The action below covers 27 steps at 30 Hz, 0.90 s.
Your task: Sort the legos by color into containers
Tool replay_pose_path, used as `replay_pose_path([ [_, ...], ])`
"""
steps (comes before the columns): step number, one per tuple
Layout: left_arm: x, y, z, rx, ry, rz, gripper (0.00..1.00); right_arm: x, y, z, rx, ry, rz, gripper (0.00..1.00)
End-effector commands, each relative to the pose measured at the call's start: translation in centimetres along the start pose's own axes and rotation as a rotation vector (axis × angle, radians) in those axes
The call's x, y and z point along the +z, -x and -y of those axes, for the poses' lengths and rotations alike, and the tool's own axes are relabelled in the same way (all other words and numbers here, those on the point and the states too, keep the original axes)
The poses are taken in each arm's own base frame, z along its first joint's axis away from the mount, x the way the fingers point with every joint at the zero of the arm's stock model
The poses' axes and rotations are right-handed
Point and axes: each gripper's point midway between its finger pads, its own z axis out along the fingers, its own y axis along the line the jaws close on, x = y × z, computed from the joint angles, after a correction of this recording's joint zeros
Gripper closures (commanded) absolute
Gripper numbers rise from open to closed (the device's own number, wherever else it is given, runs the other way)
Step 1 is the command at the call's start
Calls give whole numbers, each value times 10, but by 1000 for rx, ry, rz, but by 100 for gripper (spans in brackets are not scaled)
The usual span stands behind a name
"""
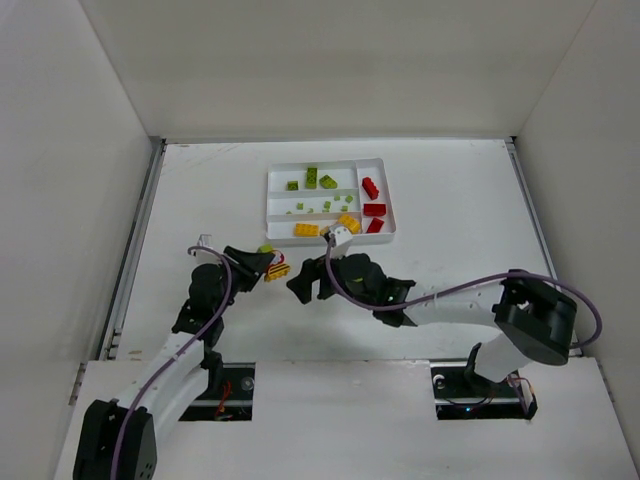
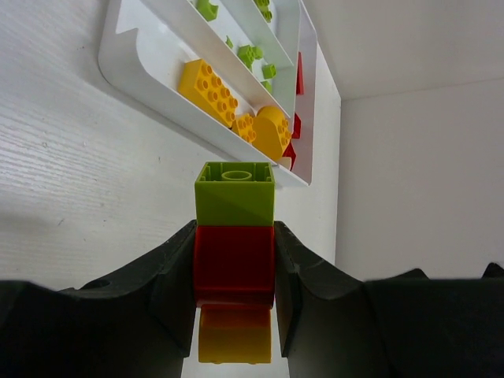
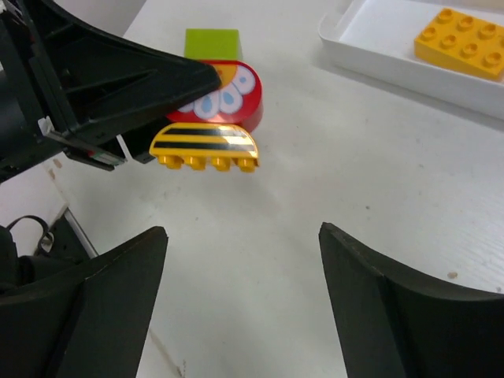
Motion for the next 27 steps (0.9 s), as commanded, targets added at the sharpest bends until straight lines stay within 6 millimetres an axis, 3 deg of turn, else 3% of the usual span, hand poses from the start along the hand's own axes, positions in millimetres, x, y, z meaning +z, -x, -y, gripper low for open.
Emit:
replay_pose_path([
  [1,-1,3,29,15,-90,1,77,16,20,-23,-20,54,25,10],
  [6,-3,-6,36,5,-110,-24,77,31,15,-43,-53,93,-4,3],
  [13,-2,-15,33,3,-104,-42,77,43,-2,-46,-47,101,-48,2],
  [21,-2,-19,36,7,-110,-54,77,48,1,-39,-39,67,-19,27],
  [25,-2,-21,34,7,-106,-57,77,48,1,-36,-38,55,-8,12],
  [27,-2,-22,33,8,-103,-58,77,49,1,-37,-38,58,-9,9],
])
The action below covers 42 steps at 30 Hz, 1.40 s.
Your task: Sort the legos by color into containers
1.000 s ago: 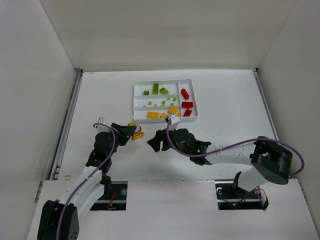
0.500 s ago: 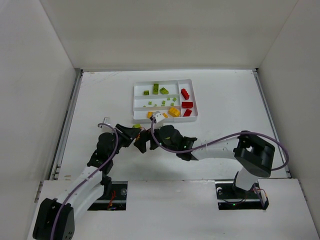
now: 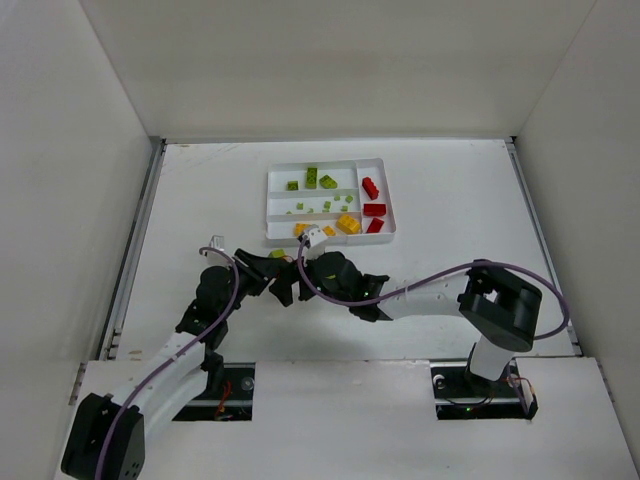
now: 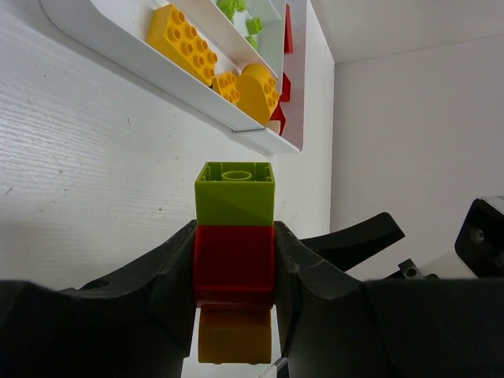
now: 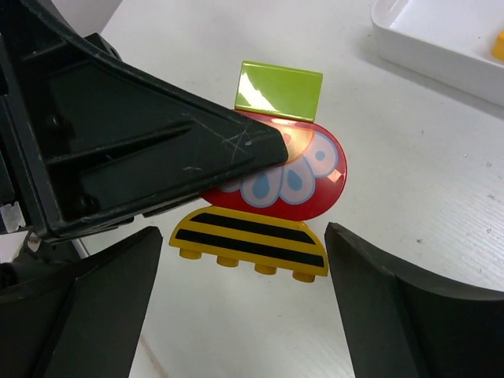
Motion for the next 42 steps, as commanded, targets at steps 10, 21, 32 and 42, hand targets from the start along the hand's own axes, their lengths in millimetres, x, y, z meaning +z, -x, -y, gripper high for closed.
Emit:
replay_pose_path([
  [10,2,5,19,14,-60,25,77,-2,29,-14,23,28,110,45],
  [21,2,30,5,28,-10,97,77,-30,0,-2,15,28,52,58],
  [32,5,42,6,41,4,123,78,-52,-14,1,13,32,32,57],
  [42,0,31,19,84,-56,69,77,-9,75,64,32,-186,159,55],
])
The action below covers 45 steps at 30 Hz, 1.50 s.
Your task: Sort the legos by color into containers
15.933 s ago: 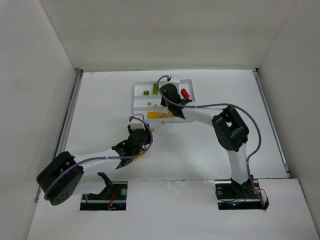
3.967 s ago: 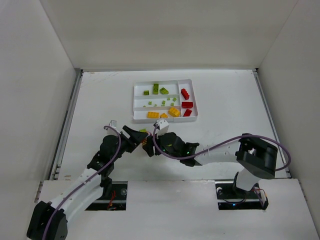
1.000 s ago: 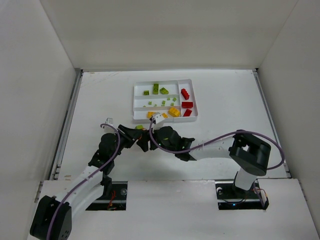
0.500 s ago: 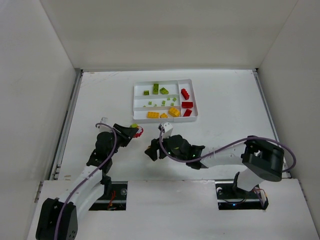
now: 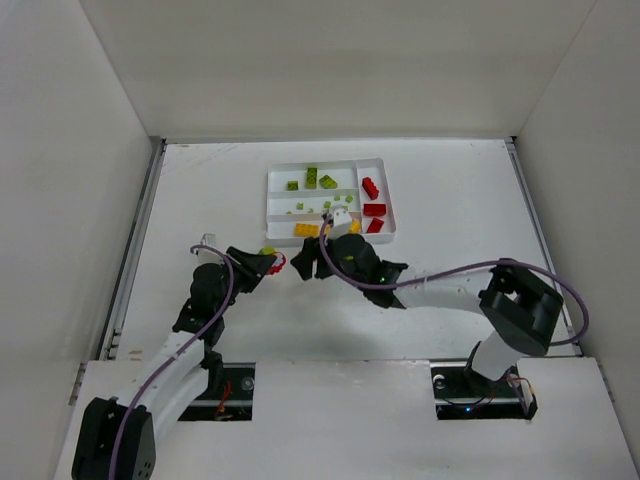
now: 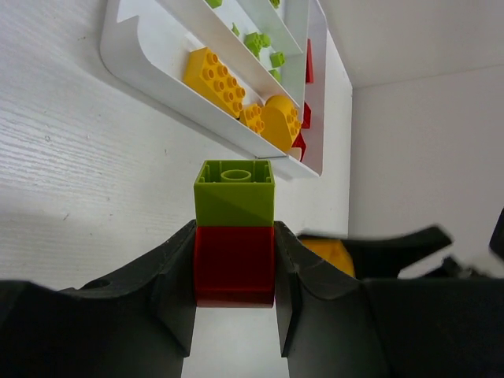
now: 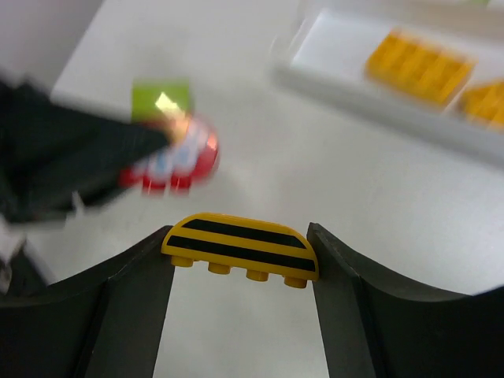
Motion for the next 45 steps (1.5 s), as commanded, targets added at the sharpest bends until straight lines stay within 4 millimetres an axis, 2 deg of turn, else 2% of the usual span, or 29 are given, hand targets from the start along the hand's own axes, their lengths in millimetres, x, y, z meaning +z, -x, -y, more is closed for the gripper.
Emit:
replay_pose_path([
  [1,-4,6,34,58,-114,-3,77,27,55,19,3,-86,110,55],
  [4,-10,-6,31,66,-142,-41,77,50,69,37,-10,-139,113,54],
  [7,-15,-16,26,65,-159,-62,76,72,72,47,-12,-172,82,53],
  [15,-19,-29,13,39,-153,-89,76,123,69,47,-37,-196,32,50],
  [21,-21,-37,18,51,-179,-113,75,144,71,46,-40,-205,43,46],
  [25,-21,-46,23,76,-198,-144,75,149,72,48,-38,-205,41,33],
  [27,-22,-49,25,83,-209,-156,75,148,71,52,-36,-214,41,26],
  [30,-21,-53,27,89,-222,-164,75,143,73,56,-21,-213,42,21],
  [37,-19,-53,24,89,-207,-165,75,127,87,57,-7,-198,72,16],
  [40,-19,-51,24,89,-211,-158,75,96,103,54,22,-176,106,22],
  [45,-20,-53,34,93,-257,-163,74,25,117,37,176,32,173,42],
])
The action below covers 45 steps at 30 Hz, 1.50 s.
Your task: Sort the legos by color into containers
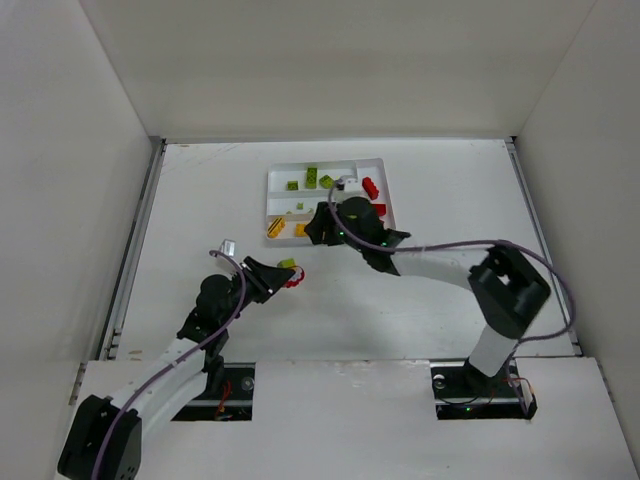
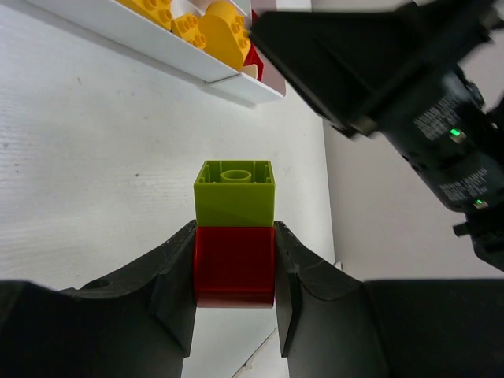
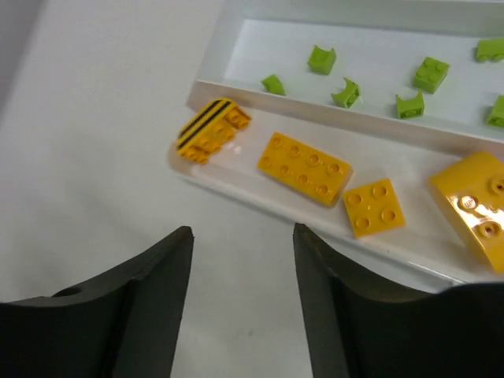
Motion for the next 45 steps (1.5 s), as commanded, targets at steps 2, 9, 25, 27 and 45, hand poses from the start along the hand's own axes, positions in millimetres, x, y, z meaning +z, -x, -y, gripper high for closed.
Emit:
replay_pose_path([
  [2,0,-3,23,39,-122,-3,74,-69,53,-40,211,374,155,42],
  [9,-8,-16,77,48,-308,-82,74,-119,38,-74,322,793,97,13],
  [25,-36,-7,133,-37,-542,-52,73,-169,29,-121,286,1026,58,13],
  [27,-36,-6,135,-43,-551,-51,73,-173,27,-127,281,1045,52,19],
  [45,-32,-12,126,-42,-532,-71,73,-157,28,-127,367,1011,34,63],
])
